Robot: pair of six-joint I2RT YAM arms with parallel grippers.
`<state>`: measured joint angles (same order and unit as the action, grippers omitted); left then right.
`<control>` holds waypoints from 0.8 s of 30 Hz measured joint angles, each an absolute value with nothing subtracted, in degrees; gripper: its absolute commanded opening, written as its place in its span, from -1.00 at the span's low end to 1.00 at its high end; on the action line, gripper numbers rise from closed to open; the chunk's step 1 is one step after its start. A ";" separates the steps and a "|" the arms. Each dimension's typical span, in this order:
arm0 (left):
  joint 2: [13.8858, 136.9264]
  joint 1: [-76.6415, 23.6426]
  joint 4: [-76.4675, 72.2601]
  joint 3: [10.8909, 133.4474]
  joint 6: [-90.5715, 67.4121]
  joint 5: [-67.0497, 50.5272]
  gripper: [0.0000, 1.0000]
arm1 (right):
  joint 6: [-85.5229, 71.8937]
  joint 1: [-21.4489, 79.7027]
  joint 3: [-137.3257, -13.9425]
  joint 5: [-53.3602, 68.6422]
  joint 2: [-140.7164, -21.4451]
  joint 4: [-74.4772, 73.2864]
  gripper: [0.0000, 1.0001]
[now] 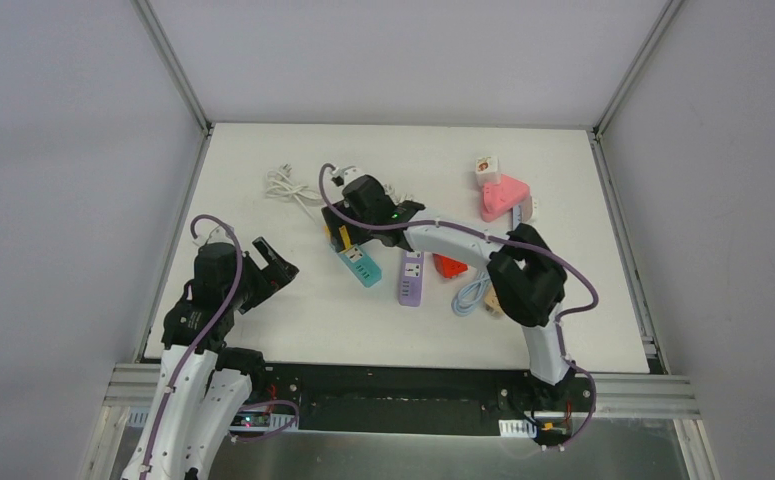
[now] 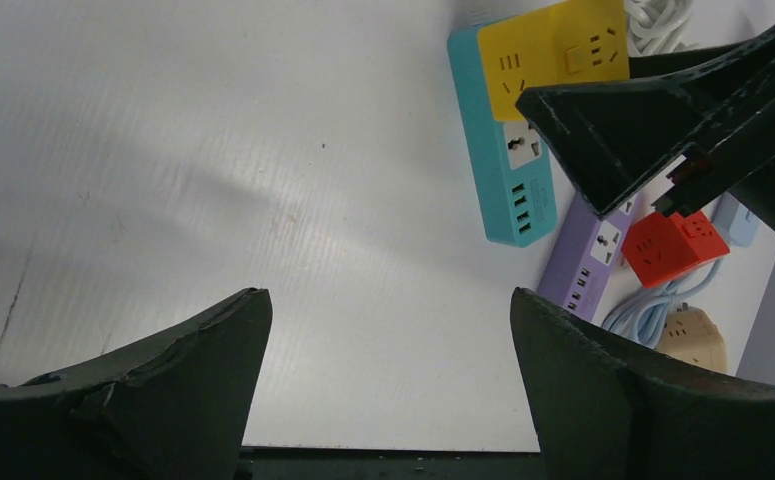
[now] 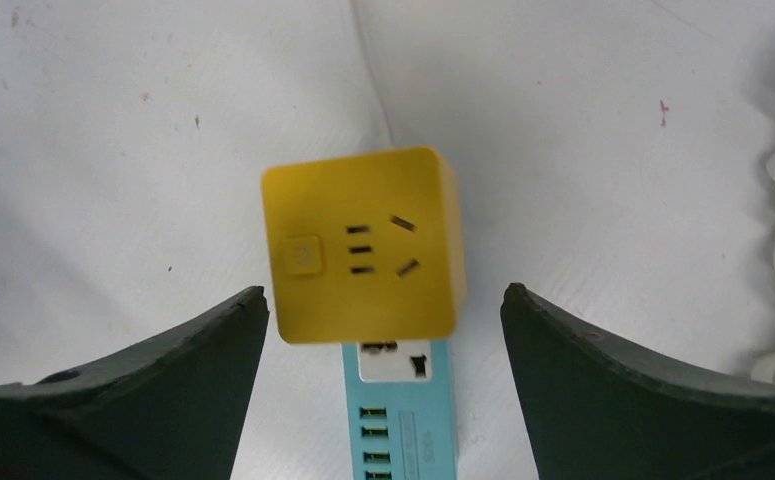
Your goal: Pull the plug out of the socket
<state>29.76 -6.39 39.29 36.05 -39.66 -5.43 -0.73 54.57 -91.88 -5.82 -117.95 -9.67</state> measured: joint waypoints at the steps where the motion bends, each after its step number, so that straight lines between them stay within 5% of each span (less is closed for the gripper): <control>1: 29.93 -6.39 39.27 35.90 -39.66 -5.41 0.83 | 0.30 55.24 -92.90 -6.04 -119.04 -9.69 0.77; 7: 31.29 -6.39 38.35 35.09 -39.90 -5.41 0.83 | 3.11 56.73 -97.10 -7.09 -122.65 -10.83 0.62; 16: 34.33 -6.39 35.09 33.32 -41.32 -6.92 0.83 | 0.62 56.45 -99.96 -9.96 -124.84 -11.68 -0.33; 24: 40.77 -6.39 24.62 25.98 -45.93 -15.14 0.69 | -8.43 57.58 -106.28 -16.53 -127.83 -18.20 -0.36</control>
